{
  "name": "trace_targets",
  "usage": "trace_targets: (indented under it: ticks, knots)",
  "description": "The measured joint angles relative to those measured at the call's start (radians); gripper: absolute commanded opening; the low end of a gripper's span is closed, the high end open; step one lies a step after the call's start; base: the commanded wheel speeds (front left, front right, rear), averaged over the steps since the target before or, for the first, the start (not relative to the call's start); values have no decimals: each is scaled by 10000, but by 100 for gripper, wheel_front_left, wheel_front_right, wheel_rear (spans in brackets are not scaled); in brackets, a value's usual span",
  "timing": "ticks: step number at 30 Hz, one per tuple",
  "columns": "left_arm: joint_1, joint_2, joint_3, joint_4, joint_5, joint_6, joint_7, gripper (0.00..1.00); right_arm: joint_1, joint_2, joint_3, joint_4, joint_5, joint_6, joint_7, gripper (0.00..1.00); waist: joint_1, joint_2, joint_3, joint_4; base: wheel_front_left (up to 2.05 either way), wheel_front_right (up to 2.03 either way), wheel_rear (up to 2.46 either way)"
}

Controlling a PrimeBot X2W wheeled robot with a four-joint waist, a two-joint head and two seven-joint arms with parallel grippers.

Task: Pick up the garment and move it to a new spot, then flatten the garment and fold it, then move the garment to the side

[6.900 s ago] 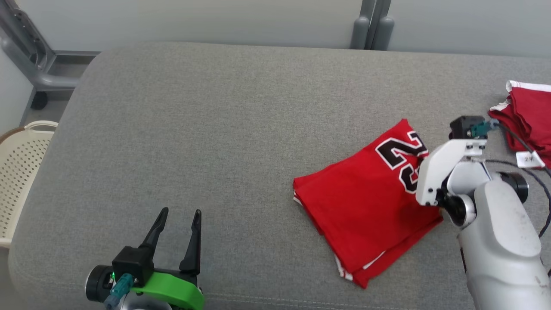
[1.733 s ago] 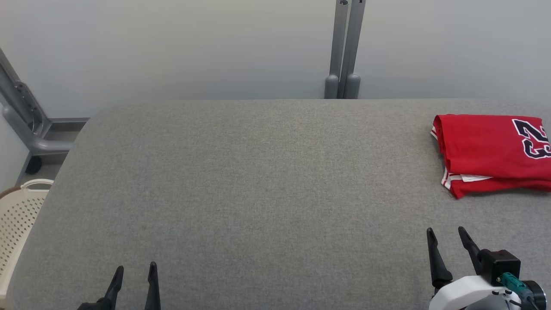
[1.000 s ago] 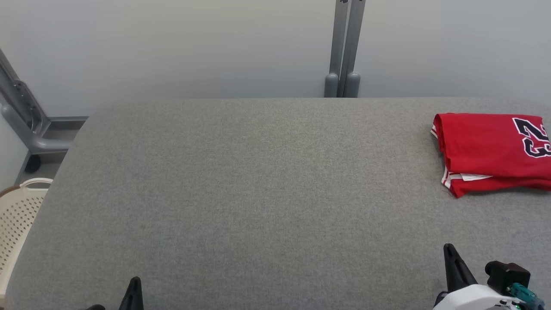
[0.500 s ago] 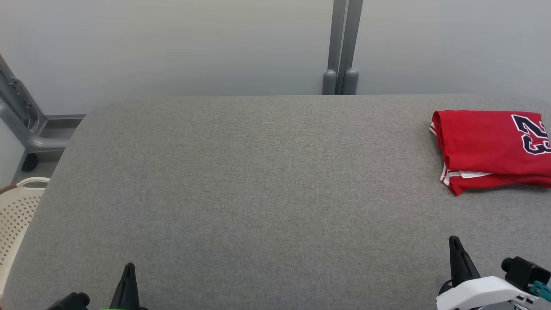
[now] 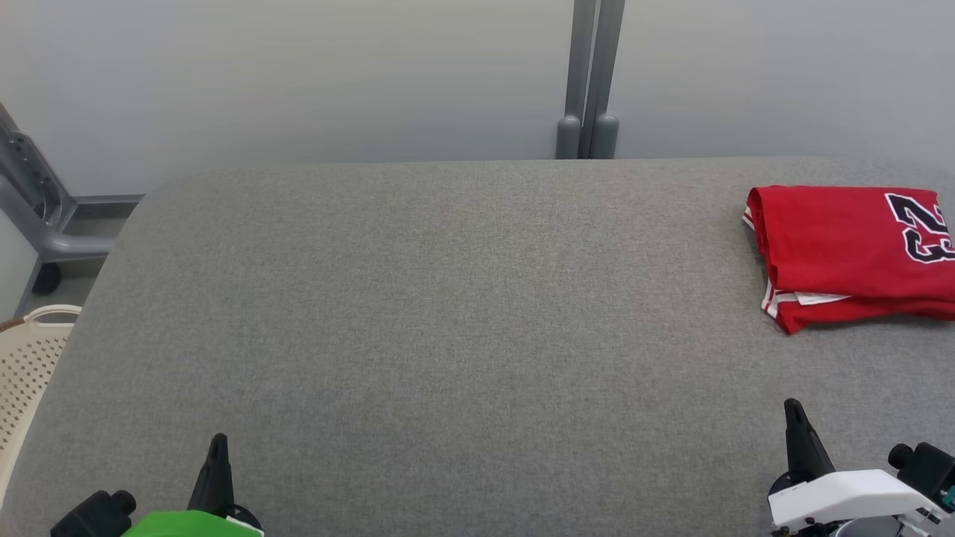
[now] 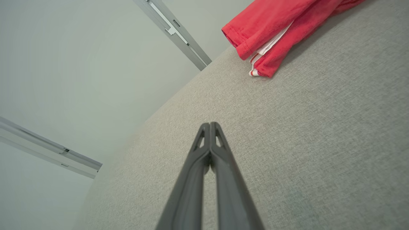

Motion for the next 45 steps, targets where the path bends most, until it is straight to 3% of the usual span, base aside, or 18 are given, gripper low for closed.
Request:
trace_targets:
  ticks: [45]
  knots:
    - [-1168,-12,387,-90,-4828,-13,1601,0,-197,-44,-35,-918,5359,-2,988,0,0,0,306,-173,0,0,0]
